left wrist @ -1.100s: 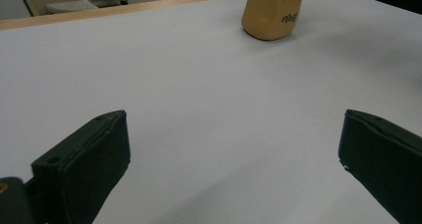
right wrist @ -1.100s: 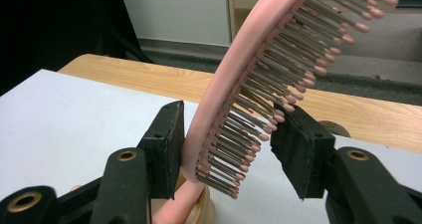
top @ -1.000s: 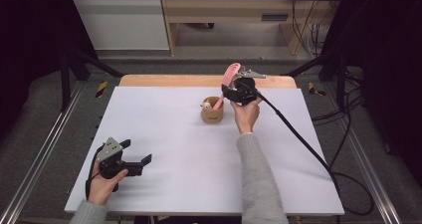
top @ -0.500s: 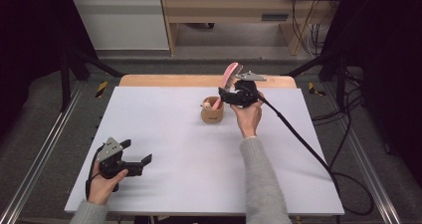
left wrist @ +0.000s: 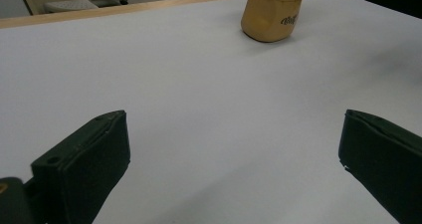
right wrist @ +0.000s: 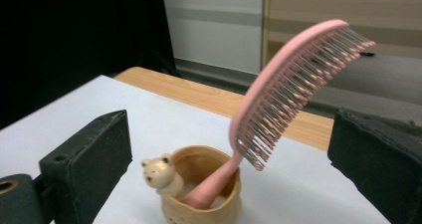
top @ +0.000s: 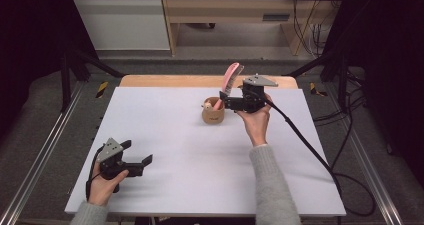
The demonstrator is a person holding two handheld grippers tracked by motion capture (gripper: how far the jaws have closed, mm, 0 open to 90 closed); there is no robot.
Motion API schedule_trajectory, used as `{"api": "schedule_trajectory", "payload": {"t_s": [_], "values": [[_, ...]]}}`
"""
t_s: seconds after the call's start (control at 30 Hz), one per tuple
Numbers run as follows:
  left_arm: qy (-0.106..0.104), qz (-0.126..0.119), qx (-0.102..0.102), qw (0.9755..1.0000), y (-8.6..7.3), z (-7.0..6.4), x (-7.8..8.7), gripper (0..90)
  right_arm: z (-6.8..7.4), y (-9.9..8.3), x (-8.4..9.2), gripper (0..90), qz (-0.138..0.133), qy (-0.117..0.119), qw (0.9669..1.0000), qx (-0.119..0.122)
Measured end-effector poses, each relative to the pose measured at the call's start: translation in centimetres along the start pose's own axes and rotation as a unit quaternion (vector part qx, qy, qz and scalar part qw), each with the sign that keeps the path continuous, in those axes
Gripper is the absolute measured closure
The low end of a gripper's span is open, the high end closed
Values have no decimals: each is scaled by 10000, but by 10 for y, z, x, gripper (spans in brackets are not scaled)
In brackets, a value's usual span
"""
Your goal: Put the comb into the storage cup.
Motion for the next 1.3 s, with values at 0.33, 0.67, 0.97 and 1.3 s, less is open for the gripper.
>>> {"api": "schedule_trajectory", "payload": {"t_s": [0.33, 0.67, 0.97, 1.3], "values": [[-3, -25, -30, 10000, 1, -1, 0, 0, 8, 0, 24, 11, -80, 431, 9988, 224], [-9, -50, -35, 10000, 1, -1, 0, 0, 11, -11, 43, 11, -42, 687, 9971, 324], [-1, -45, -50, 10000, 1, -1, -1, 0, 10, -24, 61, 5, -94, 918, 9952, 317], [-12, -33, -70, 10000, 1, -2, -1, 0, 12, -42, 75, 5, -80, 1094, 9934, 329]]}}
Point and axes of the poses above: each handheld gripper's, and its own axes: x roughly backward along the jaws, y roughly out of its top, z roughly to its left, the point moved 2 cm from there along -x, roughly forward along the jaws, and after that the axes turned 4 degrees about z, right-handed, at the moved point
